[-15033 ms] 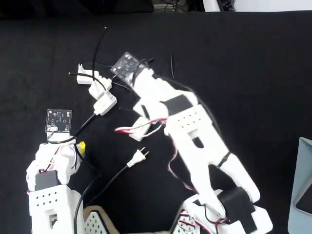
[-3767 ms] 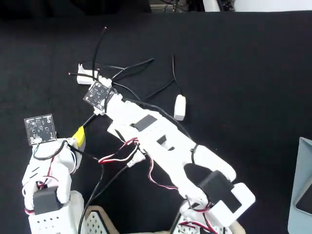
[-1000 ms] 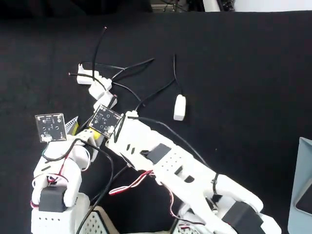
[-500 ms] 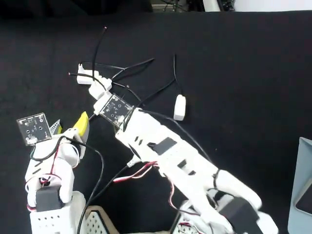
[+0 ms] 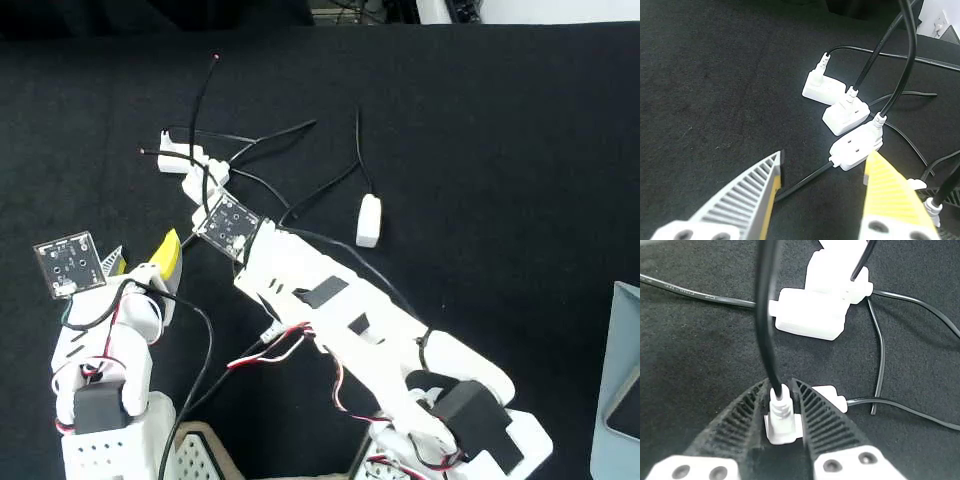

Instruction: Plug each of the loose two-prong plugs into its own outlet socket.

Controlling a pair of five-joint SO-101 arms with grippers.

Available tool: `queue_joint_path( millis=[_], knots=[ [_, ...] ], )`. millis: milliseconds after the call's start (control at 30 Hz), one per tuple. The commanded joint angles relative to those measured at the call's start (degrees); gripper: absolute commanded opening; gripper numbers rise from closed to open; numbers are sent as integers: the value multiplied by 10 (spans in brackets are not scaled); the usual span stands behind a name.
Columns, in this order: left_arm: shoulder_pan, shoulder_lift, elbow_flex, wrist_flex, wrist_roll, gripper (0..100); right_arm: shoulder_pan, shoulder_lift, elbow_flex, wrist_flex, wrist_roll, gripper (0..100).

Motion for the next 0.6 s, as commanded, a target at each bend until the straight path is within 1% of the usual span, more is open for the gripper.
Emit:
queue_joint_path(
  millis=[0,133,167,200,267,333,400,467,567],
  knots=[
    [-3,-4,-6,11,0,266,-8,-27,-15,-1,-2,11],
    [0,-4,-6,8,0,266,-7,-51,-14,6,-2,11],
    [0,-4,-6,8,0,266,-5,-60,-13,22,-2,11],
    [-1,-4,-6,9,0,266,-1,-69,-17,56,-2,11],
    [-5,-4,-6,11,0,266,14,-88,-43,163,-6,11],
    [-5,-4,-5,11,0,266,28,-99,-95,290,-43,12],
    [-5,-4,0,11,0,266,46,-99,-151,393,-64,12],
    [-6,-4,3,11,0,266,61,-93,-181,448,-64,12],
    [-6,-4,4,12,0,266,74,-65,-186,456,-64,12]
  ],
)
